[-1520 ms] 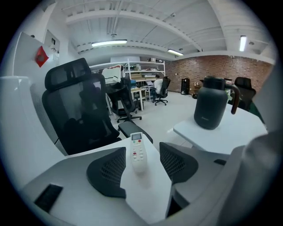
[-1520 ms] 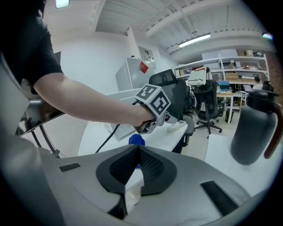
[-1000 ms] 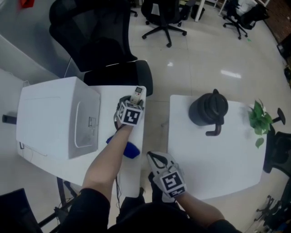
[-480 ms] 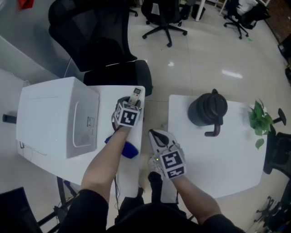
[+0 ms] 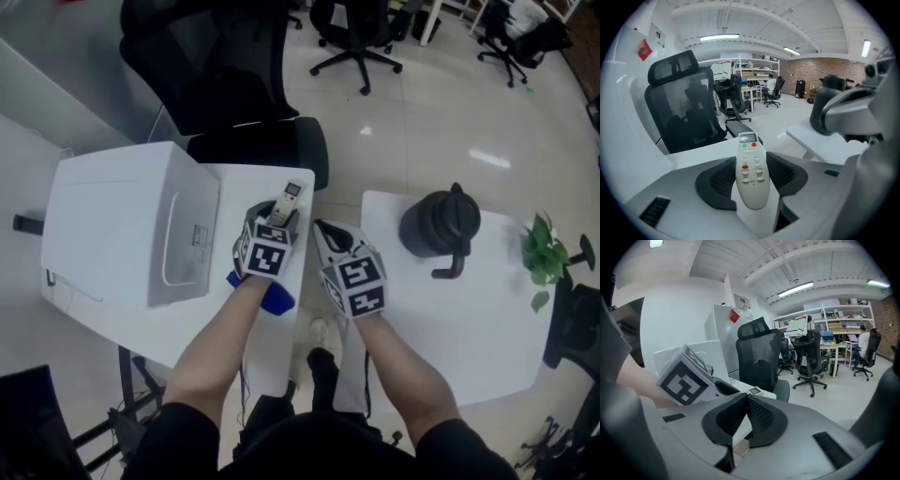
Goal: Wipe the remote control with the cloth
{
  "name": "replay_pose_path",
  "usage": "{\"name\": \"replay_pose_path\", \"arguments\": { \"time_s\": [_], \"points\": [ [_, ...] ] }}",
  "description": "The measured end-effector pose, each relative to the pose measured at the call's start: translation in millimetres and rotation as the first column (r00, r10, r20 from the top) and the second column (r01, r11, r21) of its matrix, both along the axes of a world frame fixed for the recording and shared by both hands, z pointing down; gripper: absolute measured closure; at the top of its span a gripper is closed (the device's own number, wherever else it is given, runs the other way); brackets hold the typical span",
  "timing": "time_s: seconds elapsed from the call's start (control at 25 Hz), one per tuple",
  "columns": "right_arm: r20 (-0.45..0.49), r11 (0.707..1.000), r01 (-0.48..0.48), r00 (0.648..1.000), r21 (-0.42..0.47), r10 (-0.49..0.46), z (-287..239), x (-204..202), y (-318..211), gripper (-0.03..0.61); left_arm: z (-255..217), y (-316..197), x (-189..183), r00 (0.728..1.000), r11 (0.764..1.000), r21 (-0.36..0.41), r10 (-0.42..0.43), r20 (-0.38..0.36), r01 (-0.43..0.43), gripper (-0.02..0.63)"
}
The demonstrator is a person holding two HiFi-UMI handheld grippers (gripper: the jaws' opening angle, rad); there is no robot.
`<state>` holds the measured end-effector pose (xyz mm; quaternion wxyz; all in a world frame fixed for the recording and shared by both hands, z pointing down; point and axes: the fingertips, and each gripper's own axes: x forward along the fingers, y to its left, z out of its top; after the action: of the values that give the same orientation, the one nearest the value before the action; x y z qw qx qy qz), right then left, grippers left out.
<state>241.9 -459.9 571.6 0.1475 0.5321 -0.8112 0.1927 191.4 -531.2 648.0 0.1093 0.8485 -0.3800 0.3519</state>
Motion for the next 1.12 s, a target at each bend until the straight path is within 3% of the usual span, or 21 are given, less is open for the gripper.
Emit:
{"name": "replay_pose_path", "arguments": {
  "time_s": [0.16, 0.28, 0.36, 0.52, 0.76, 1.0, 1.12],
  "points": [
    [0.01, 0.999, -0.032, 0.999, -0.01, 0.032, 5.3, -0.2, 14.4, 0.571, -33.2, 40.7, -21.1, 0.998, 0.999, 0.026, -0.028, -0.061, 0.03, 0.411],
    [0.019, 0.999, -0.004, 1.0, -0.042, 0.004, 11.3, -13.5, 28.7, 0.544, -49.4, 83.2, -46.3, 0.995, 0.998, 0.038, -0.041, -0.087, 0.045, 0.411],
    [0.011, 0.996, 0.049, 0.999, -0.071, -0.048, 17.2, -33.5, 41.2, 0.527, -58.8, 112.8, -67.3, 0.994, 0.997, 0.047, -0.051, -0.098, 0.056, 0.411],
    [-0.018, 0.976, 0.17, 0.985, -0.134, -0.174, 36.5, -84.8, 65.5, 0.406, -70.6, 165.6, -111.9, 0.993, 0.995, 0.063, -0.071, -0.093, 0.077, 0.413],
    [-0.166, 0.909, 0.331, 0.911, -0.252, -0.378, 91.0, -168.5, 95.4, 0.287, -76.1, 216.6, -176.3, 0.993, 0.991, 0.085, -0.101, -0.059, 0.105, 0.411],
    [-0.293, 0.902, 0.303, 0.872, -0.309, -0.393, 117.5, -190.4, 90.2, 0.289, -84.8, 246.0, -215.5, 0.992, 0.986, 0.117, -0.115, -0.043, 0.12, 0.411],
    [-0.333, 0.914, 0.275, 0.867, -0.298, -0.37, 111.2, -190.3, 90.4, 0.41, -92.2, 256.8, -230.2, 0.99, 0.982, 0.129, -0.13, -0.052, 0.135, 0.411]
  ]
}}
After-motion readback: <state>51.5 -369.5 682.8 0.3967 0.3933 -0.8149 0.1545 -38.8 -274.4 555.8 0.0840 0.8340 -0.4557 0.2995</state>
